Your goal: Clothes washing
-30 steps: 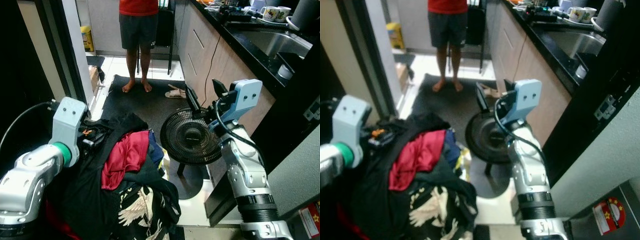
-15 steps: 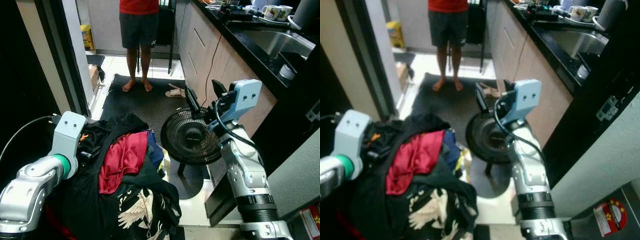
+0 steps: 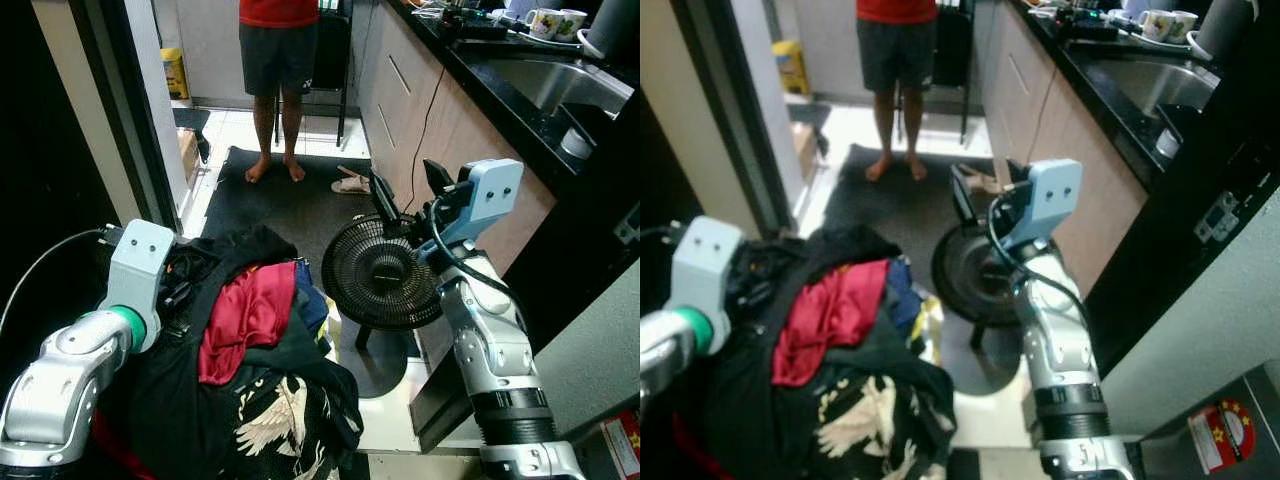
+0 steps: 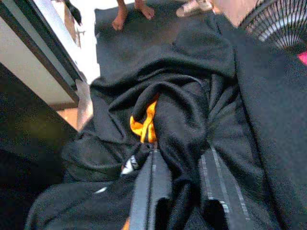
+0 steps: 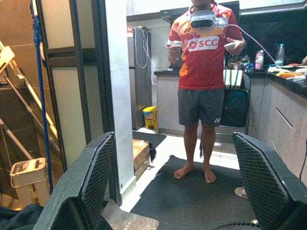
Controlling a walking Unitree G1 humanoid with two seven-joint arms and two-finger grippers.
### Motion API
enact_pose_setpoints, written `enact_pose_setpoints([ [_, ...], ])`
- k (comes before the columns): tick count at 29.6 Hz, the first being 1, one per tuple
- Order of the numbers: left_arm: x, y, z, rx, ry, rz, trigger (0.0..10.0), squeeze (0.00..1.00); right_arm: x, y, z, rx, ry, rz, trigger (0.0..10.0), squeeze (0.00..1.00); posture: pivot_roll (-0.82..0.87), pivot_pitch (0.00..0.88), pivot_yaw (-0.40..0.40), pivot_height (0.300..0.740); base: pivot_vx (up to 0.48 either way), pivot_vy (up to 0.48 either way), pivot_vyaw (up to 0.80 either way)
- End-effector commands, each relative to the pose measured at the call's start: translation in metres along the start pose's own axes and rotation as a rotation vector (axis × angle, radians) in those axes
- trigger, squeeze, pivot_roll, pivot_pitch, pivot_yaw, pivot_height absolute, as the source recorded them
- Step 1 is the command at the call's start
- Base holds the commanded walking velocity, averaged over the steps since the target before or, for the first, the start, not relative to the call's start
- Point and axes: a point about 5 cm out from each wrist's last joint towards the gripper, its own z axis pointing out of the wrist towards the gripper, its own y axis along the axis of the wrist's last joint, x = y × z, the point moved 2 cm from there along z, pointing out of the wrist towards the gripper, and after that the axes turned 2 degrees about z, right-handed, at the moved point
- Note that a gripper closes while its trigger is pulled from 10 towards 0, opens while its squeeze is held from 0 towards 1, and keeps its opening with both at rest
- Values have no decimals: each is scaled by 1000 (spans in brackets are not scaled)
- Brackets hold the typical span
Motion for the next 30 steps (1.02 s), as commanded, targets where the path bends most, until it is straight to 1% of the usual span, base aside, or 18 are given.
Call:
enact_pose_setpoints([
  [1,-3,12,-2,-60,-9,8,0,0,-3,-3,-2,12,-16,16,10000,0,83,73,-30,740,0,0,0],
  [5,-1,28,-3,-152,11,29,0,0,-3,-3,-2,11,-18,16,10000,0,84,72,-28,740,0,0,0],
  [7,-3,54,-8,-311,29,89,0,0,-3,-3,-2,9,-18,17,10000,0,84,68,-29,740,0,0,0],
  [8,-3,54,-8,-311,29,89,0,0,-3,-3,-2,9,-18,17,10000,0,84,68,-29,740,0,0,0],
  [9,-5,74,-12,-422,58,111,3569,0,-3,-3,-1,7,-17,17,10000,0,84,68,-29,740,0,0,0],
  [10,-5,74,-12,-422,58,111,3569,0,-3,-3,-1,7,-17,17,10000,0,84,68,-29,740,0,0,0],
  [12,-6,87,-16,-493,79,122,3569,0,-2,-2,-1,6,-16,17,10000,0,84,68,-29,740,0,0,0],
  [13,-10,129,-22,-693,182,183,10000,0,-2,-1,1,0,-14,19,10000,0,89,61,-37,740,0,0,0],
  [15,-10,129,-22,-693,182,183,10000,0,-2,-1,1,0,-14,19,10000,0,89,61,-37,740,0,0,0],
  [16,-12,143,-24,-758,210,198,10000,0,-2,-1,2,-2,-13,20,10000,0,90,59,-40,740,0,0,0],
  [17,-12,143,-24,-758,210,198,10000,0,-2,-1,2,-2,-13,20,10000,0,90,59,-40,740,0,0,0],
  [19,-11,186,-36,-941,227,22,10000,0,1,2,5,-20,-9,23,10000,0,86,51,-41,740,0,0,0],
  [20,-11,186,-36,-941,227,22,10000,0,1,2,5,-20,-9,23,10000,0,86,51,-41,740,0,0,0],
  [22,-13,218,-50,-1067,143,-127,10000,0,1,8,7,-53,-17,27,10000,0,73,45,-33,740,0,0,0],
  [23,-18,226,-52,-1099,52,-167,10000,0,-1,12,6,-71,-28,25,10000,0,68,43,-30,740,0,0,0],
  [26,-21,225,-51,-1091,-2,-190,10000,0,-3,13,6,-75,-35,21,10000,0,61,42,-25,740,0,0,0],
  [28,-28,220,-48,-1051,-93,-219,10000,0,-6,14,3,-80,-52,12,10000,0,57,41,-21,740,0,0,0],
  [30,-30,212,-45,-1025,-111,-237,10000,0,-9,15,1,-80,-66,13,10000,0,54,41,-19,740,0,0,-216],
])
